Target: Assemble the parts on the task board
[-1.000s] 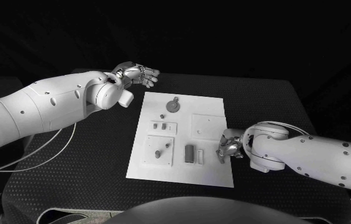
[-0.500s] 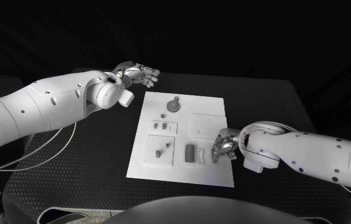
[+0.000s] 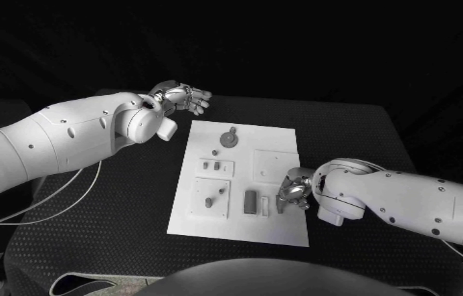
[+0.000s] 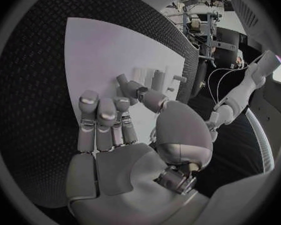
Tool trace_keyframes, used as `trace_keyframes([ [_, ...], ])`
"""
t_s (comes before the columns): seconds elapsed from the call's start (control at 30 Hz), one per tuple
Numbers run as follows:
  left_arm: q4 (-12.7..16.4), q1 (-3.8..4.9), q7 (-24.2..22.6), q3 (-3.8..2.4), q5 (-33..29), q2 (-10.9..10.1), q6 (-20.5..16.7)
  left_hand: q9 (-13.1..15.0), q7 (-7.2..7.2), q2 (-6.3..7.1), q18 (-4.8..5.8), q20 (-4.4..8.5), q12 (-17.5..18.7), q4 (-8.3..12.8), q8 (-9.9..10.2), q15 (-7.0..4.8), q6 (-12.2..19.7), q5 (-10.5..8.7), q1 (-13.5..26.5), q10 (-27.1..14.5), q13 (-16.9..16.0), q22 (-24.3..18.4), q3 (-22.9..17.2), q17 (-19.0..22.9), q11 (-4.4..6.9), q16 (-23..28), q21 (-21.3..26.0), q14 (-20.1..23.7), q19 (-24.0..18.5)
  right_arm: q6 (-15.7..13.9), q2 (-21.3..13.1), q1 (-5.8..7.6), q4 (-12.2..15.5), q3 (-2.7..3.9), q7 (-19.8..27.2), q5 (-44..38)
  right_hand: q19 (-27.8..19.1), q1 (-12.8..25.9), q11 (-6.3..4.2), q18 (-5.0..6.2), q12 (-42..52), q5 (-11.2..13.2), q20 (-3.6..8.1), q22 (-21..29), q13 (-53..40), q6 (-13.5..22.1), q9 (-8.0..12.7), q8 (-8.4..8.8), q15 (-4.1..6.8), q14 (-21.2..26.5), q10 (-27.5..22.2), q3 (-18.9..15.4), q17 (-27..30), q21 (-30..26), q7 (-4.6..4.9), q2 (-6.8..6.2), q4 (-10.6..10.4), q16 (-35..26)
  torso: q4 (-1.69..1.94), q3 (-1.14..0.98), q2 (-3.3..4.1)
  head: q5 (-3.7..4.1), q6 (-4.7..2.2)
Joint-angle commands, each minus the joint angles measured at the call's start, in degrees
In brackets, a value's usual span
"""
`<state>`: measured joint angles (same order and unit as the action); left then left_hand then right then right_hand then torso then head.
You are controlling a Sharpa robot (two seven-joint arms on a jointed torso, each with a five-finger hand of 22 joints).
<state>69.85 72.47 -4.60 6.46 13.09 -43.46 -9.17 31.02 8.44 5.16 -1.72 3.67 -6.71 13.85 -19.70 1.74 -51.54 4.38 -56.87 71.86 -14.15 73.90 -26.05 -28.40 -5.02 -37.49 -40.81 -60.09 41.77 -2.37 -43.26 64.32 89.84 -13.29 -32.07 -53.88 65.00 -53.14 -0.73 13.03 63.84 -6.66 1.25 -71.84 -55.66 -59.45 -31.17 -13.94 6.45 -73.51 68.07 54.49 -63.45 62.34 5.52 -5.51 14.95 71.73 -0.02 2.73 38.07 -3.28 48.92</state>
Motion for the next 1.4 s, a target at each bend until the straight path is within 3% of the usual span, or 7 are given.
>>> trace_keyframes([
  [0.03, 0.14, 0.08, -0.20, -0.03, 0.13, 0.16, 0.96, -0.08, 0.05, 0.32, -0.81, -0.06, -0.24, -0.38, -0.28, 0.34, 0.38, -0.14, 0.42, -0.45, 0.06, 0.10, -0.03, -0.11, -0.02, 0.27, 0.26, 0.22, -0.13, 0.13, 0.82, -0.10, -0.23, -0.06, 0.70, 2.66, 0.22, 1.06, -0.02, 1.97, 0.24, 0.16, 0.12, 0.11, 0.11, -0.68, 0.14, -0.48, 0.08, 0.08, 0.25, -0.67, -0.16, 0.31, 0.10, 0.02, -0.10, -0.36, -0.05, -0.03, 0.02, -0.03, 0.08],
  [0.23, 0.12, 0.08, -0.12, -0.03, 0.13, 0.26, 1.13, -0.09, 0.06, 0.32, -0.81, -0.06, -0.24, -0.38, -0.28, 0.34, 0.40, -0.14, 0.41, -0.47, 0.07, 0.12, -0.03, -0.13, -0.02, 0.29, 0.27, 0.23, -0.13, 1.78, 2.07, -0.10, -0.75, -0.09, 0.76, 4.81, 0.22, 2.32, -0.14, 1.97, 0.29, 0.16, 0.09, 0.25, 0.19, -1.00, 0.31, -0.67, 0.19, -0.01, 0.21, -2.14, -0.43, 0.38, -0.03, 0.20, -0.61, -0.31, 0.04, 0.01, 0.00, 0.01, 0.20],
  [0.5, 0.10, 0.08, 0.03, -0.03, 0.15, 0.28, 1.35, -0.11, 0.07, 0.33, -0.81, -0.06, -0.23, -0.38, -0.29, 0.35, 0.42, -0.13, 0.39, -0.49, 0.07, 0.14, -0.04, -0.16, -0.03, 0.32, 0.28, 0.23, -0.13, 1.46, 3.15, -0.11, -1.25, -0.18, 1.04, 5.28, -0.09, 4.35, -0.32, 1.97, 0.34, 0.52, 0.01, 0.39, 0.25, -1.47, 0.59, -0.93, 0.33, 0.06, -0.09, -4.23, -0.72, 0.47, -0.22, 0.84, -1.63, -0.33, 0.06, 0.00, 0.01, -0.12, 0.26],
  [0.93, 0.14, 0.08, 0.14, -0.03, 0.23, 0.33, 1.57, -0.14, 0.08, 0.33, -0.82, -0.07, -0.22, -0.39, -0.29, 0.35, 0.45, -0.11, 0.38, -0.52, 0.08, 0.18, -0.05, -0.20, -0.04, 0.36, 0.30, 0.25, -0.13, 2.52, 4.12, -0.13, -2.24, -0.28, 0.83, 5.25, -0.33, 7.00, -0.43, 1.97, 0.46, 2.07, 0.03, 0.57, 0.25, -1.70, 1.10, -0.95, 0.46, 0.13, -0.37, -4.88, -1.00, 0.57, -0.32, 0.22, -3.70, -0.36, 0.03, 0.00, 0.02, -0.30, 0.34],
  [1.4, 0.06, 0.09, 0.29, -0.03, 0.30, 0.39, 1.72, -0.17, 0.10, 0.31, -0.82, -0.08, -0.21, -0.43, -0.30, 0.37, 0.48, -0.06, 0.38, -0.55, 0.09, 0.23, -0.07, -0.26, -0.06, 0.41, 0.32, 0.26, -0.13, 3.49, 4.07, -0.13, -1.62, -0.35, 0.79, 5.18, -0.38, 7.51, -0.46, 1.97, 0.50, 2.33, 0.07, 0.59, 0.23, -1.80, 1.20, -1.00, 0.48, 0.21, -0.45, -4.98, -0.99, 0.63, -0.36, -0.15, -4.04, -0.44, -0.04, -0.02, 0.00, -0.45, 0.55],
])
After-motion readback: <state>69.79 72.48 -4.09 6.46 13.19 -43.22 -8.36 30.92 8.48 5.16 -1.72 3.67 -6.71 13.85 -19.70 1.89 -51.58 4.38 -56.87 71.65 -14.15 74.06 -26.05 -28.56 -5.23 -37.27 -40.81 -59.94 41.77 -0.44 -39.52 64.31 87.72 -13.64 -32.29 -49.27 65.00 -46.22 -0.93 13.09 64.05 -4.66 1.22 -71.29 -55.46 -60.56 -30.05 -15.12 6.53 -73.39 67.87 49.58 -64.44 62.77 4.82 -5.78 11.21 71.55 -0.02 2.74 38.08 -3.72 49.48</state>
